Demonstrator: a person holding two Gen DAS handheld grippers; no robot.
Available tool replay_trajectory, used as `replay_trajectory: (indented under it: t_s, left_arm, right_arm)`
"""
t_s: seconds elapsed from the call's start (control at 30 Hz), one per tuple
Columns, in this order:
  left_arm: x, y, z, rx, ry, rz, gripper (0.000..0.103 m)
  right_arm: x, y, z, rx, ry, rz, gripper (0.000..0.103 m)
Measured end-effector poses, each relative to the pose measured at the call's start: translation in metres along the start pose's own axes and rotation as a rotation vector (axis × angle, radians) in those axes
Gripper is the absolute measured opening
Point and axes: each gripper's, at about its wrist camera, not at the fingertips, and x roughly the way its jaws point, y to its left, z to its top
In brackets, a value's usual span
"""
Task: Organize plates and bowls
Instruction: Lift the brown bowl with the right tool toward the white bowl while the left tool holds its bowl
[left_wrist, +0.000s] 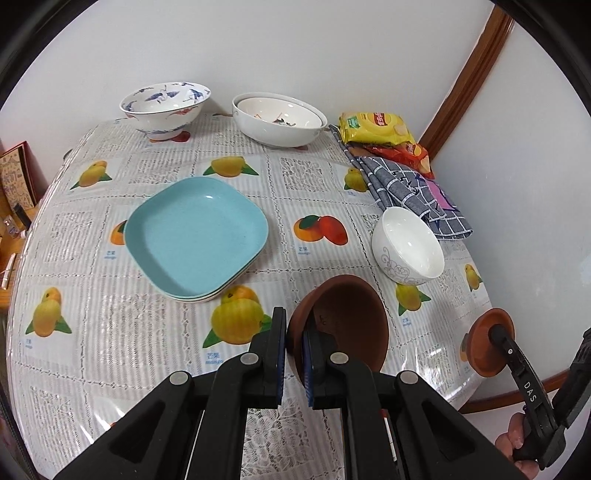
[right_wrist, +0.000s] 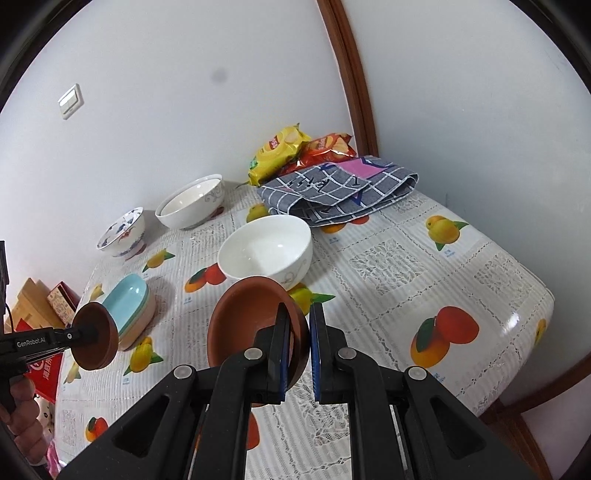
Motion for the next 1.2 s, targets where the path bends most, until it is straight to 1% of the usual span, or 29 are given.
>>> replay_trajectory:
  t_s: [0.47, 0.9, 1.2]
  left_arm:
    - [-0.019, 0.013, -0.004, -0.021, -0.026, 0.0, 0.008]
    - [-0.022, 0.017, -0.006, -0.025, -0.03, -0.008, 0.008]
    - [-0.023, 0.018, -0.005, -0.03, -0.029, -0.005, 0.008]
  right_arm:
    - [-0.018, 0.015, -0.001, -0.029, -0.023, 0.0, 0.01]
    - [-0.027, 0.023, -0.002, -0.051, -0.04, -0.008, 0.01]
    - [-0.024, 0.026, -0.003, -0.05, -0.036, -0.007, 0.01]
